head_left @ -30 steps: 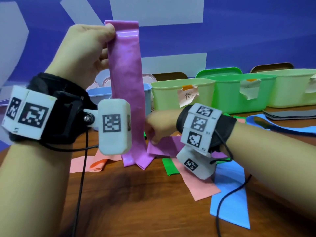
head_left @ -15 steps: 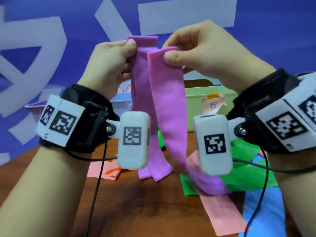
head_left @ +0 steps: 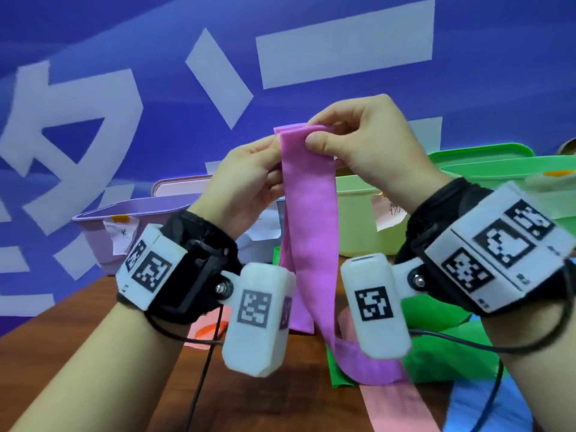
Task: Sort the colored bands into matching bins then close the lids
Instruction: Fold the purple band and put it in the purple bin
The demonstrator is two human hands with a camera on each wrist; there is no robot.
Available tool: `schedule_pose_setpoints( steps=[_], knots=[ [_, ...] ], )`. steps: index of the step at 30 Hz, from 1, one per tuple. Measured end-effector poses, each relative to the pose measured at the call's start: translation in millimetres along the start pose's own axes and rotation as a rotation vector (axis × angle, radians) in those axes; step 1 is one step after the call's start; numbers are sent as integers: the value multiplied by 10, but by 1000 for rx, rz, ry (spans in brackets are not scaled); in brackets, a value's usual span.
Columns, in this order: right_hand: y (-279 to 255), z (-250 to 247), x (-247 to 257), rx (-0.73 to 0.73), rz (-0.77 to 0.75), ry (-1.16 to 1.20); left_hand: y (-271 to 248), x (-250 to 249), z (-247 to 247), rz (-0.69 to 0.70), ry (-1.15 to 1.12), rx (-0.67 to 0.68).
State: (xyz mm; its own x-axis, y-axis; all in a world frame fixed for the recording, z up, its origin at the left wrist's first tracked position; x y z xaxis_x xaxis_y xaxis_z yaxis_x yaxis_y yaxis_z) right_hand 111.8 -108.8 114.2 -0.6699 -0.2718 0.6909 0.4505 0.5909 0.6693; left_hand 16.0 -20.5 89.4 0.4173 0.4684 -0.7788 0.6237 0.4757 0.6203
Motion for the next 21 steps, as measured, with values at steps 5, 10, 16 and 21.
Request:
schedule_pose_setpoints(
  steps=[5,10,16,21],
  knots=[
    [27,21,-102,-73,15,-13,-42,32,51,12,-1,28],
    [0,17,-38,-101,-13,-120,-17,57,-2,-21,2,-18],
    [-18,-22,-16,-137,-20,-178,-39,-4,12,55,30,61],
    [-36,-6,-19,-124,-30,-232,-58,14,-6,95,150,11]
  ],
)
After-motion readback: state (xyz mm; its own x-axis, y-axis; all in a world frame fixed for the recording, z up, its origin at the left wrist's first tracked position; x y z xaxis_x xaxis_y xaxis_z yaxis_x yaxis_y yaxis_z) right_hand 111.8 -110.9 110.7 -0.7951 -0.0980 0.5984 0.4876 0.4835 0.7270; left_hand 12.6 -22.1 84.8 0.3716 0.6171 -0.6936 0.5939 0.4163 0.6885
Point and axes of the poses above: each hand's wrist, its own y-axis towards the middle knuckle, its own z-axis out of the palm, x = y × z, the point moved 5 cm from there along y, towards the middle knuckle, and after that the axes turned 9 degrees about z, right-handed, at the moved point
